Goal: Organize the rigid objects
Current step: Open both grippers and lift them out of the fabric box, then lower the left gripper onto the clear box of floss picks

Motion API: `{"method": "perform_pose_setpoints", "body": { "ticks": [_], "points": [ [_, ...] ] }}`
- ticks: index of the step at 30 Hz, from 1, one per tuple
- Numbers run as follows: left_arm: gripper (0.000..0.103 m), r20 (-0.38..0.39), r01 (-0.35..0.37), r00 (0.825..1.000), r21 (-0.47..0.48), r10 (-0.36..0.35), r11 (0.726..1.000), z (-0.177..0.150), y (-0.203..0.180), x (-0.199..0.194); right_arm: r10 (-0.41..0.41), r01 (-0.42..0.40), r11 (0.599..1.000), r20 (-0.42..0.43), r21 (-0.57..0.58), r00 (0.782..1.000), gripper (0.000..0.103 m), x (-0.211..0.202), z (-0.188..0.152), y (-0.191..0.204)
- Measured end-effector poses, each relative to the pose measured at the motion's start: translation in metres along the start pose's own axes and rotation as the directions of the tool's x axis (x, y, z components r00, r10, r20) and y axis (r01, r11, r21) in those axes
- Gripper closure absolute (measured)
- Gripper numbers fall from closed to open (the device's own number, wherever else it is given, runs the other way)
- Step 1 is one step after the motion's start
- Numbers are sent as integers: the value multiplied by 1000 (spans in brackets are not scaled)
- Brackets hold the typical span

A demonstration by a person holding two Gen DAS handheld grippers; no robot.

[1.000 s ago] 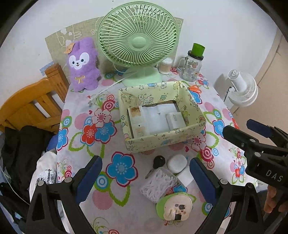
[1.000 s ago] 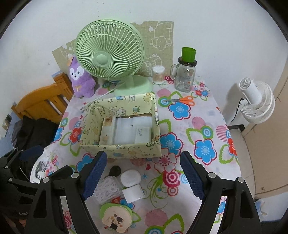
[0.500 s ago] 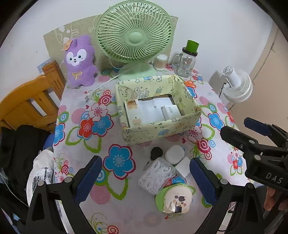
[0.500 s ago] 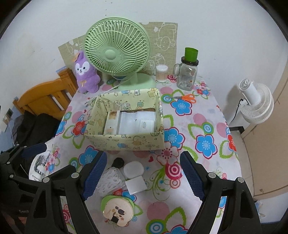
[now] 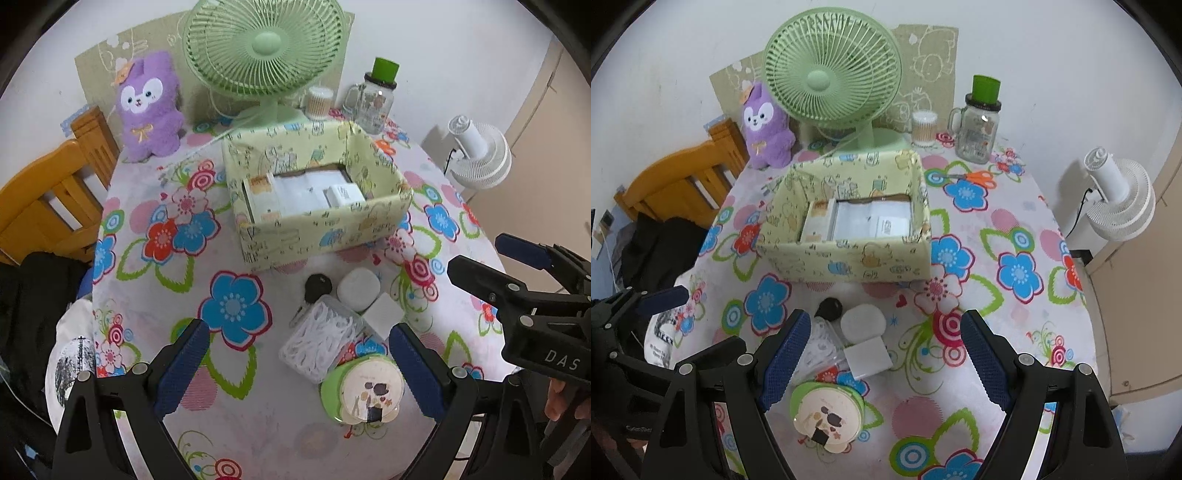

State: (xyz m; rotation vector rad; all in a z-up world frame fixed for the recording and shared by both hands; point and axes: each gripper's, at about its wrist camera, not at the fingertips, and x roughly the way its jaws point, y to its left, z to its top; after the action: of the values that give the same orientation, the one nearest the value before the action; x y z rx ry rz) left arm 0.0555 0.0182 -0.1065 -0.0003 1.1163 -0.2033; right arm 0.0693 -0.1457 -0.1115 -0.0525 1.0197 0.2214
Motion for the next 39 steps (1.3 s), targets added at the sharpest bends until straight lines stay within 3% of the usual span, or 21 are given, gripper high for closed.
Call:
{"method": "perform_pose_setpoints", "body": {
  "ticks": [39],
  "points": [
    [4, -185, 23, 983, 145, 4, 989, -24, -13, 103, 17, -15, 1000, -223, 13, 975, 18, 97, -44, -11]
  ]
}}
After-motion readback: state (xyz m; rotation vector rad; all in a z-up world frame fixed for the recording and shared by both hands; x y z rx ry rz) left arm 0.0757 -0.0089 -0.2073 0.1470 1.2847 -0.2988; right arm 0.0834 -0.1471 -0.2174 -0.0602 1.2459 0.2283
